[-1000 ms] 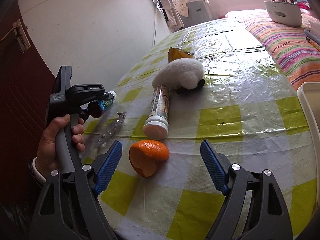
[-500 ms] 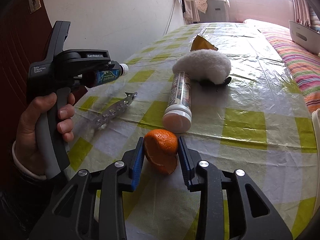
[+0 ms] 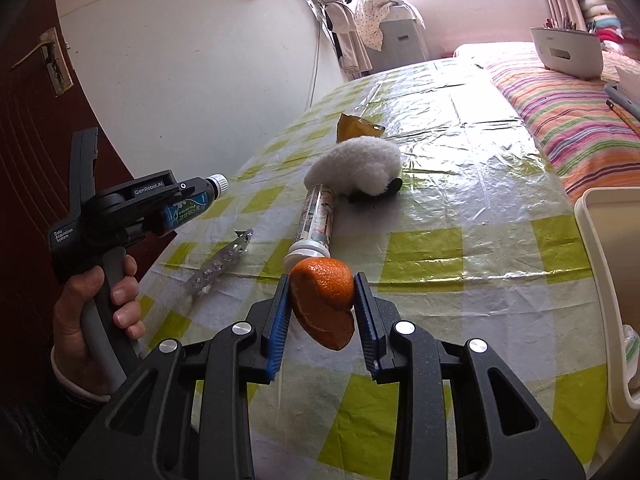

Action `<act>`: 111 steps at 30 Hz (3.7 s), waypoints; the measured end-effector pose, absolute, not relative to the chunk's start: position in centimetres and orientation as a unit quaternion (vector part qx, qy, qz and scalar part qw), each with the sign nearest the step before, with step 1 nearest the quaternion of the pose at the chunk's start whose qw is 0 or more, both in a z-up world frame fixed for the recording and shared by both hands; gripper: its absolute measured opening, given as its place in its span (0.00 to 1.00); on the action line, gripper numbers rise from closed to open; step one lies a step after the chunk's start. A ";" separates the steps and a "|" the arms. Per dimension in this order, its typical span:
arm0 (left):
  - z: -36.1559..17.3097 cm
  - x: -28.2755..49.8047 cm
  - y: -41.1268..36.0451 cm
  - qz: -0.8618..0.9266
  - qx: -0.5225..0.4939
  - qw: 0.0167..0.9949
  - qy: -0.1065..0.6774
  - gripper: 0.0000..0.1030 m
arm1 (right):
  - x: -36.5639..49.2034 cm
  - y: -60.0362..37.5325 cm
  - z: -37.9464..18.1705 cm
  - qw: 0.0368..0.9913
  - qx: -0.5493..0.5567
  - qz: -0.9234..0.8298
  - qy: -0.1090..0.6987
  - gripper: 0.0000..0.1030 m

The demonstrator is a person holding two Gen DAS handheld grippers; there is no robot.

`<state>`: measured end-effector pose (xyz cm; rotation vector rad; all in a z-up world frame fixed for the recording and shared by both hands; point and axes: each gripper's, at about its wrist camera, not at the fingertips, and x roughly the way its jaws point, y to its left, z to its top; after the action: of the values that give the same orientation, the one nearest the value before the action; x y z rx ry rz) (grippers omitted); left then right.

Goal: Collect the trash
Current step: 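Carry the orange peel into the cream bin and open the right gripper while the left gripper lifts the bottle, then lower the blue bottle into the cream bin and open the left gripper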

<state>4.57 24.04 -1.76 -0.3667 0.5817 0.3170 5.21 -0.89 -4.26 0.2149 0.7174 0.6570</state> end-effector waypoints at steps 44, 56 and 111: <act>1.6 3.1 3.2 -0.045 -0.087 0.953 0.286 0.40 | 3.8 -17.3 -2.9 0.914 0.242 0.177 0.273 0.29; 1.4 3.0 0.7 -0.078 -0.073 0.949 0.298 0.40 | 4.1 -21.1 -3.3 0.921 0.267 0.087 0.270 0.32; -2.2 8.7 -11.1 -0.192 0.002 0.903 0.384 0.40 | -1.3 -31.8 -4.8 0.870 0.477 -0.031 0.123 0.76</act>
<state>8.67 -11.06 -2.16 0.0038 0.7942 -0.3960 -1.29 -31.83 -4.76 0.9984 0.2569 -0.0653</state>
